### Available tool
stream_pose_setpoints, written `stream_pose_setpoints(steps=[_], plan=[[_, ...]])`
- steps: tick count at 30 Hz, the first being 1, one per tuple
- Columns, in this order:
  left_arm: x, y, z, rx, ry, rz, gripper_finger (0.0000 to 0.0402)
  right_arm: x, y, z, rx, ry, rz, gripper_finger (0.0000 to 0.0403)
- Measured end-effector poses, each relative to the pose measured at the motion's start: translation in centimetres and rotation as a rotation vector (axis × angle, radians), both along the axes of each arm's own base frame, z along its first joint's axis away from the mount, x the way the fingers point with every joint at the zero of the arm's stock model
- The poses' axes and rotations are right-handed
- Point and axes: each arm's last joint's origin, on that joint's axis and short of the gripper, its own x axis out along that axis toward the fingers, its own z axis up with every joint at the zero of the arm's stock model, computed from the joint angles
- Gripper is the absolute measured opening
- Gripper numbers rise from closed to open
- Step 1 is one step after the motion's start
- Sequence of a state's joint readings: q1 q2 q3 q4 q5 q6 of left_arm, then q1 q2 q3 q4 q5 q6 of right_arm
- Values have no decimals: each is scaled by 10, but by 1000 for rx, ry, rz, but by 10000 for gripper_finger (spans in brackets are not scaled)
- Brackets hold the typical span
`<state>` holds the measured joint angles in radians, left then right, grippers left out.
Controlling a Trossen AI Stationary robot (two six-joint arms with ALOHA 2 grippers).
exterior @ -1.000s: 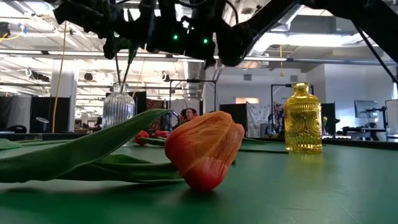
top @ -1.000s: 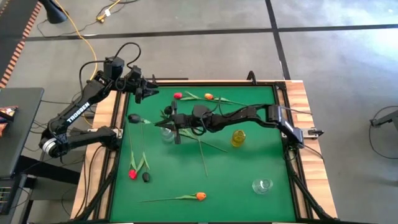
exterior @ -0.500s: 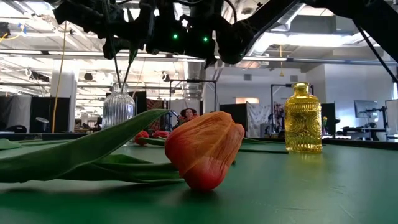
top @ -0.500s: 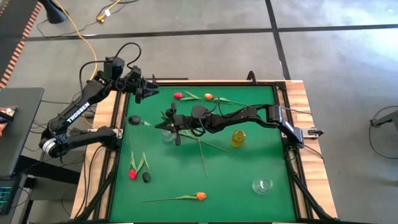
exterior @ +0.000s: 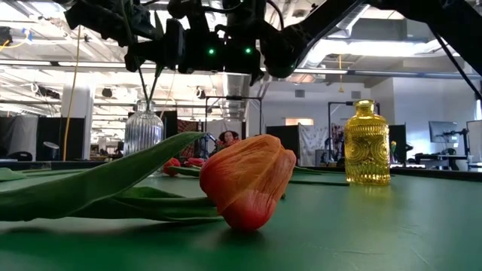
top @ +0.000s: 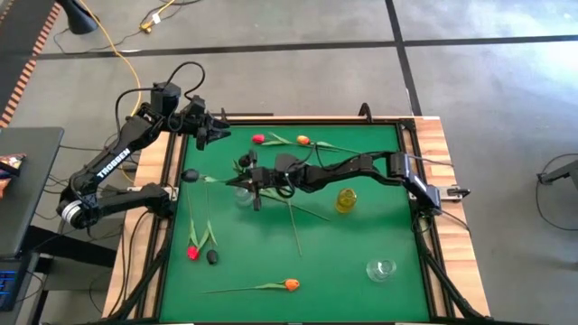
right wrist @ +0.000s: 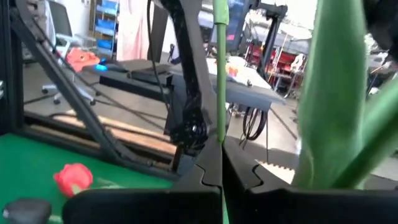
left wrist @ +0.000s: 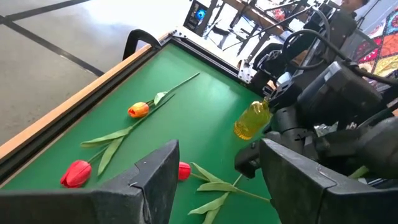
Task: Sort flowers into vase by color
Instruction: Put the top black tulip into the top transparent vase, then put the black tulip into the top transparent vase
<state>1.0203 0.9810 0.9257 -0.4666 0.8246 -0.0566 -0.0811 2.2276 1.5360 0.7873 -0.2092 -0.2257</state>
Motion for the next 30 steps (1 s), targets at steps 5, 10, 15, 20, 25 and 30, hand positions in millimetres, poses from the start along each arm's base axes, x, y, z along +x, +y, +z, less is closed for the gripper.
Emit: stream_pose_setpoints(steps=[5,10,15,20,25,30], plan=[[0,0,0,1,0,0,209,0,0,0,-8,0,0,22],[0,0,0,3,0,-1,209,0,0,0,8,4,2,40],[0,0,0,4,0,-1,209,0,-4,0,125,19,4,58],[0,0,0,8,1,-2,209,-1,-14,0,221,28,-7,61],[0,0,0,8,1,-2,209,-2,-20,0,263,34,5,61],[0,-1,-1,-6,10,-3,209,-2,-18,0,271,40,33,62]])
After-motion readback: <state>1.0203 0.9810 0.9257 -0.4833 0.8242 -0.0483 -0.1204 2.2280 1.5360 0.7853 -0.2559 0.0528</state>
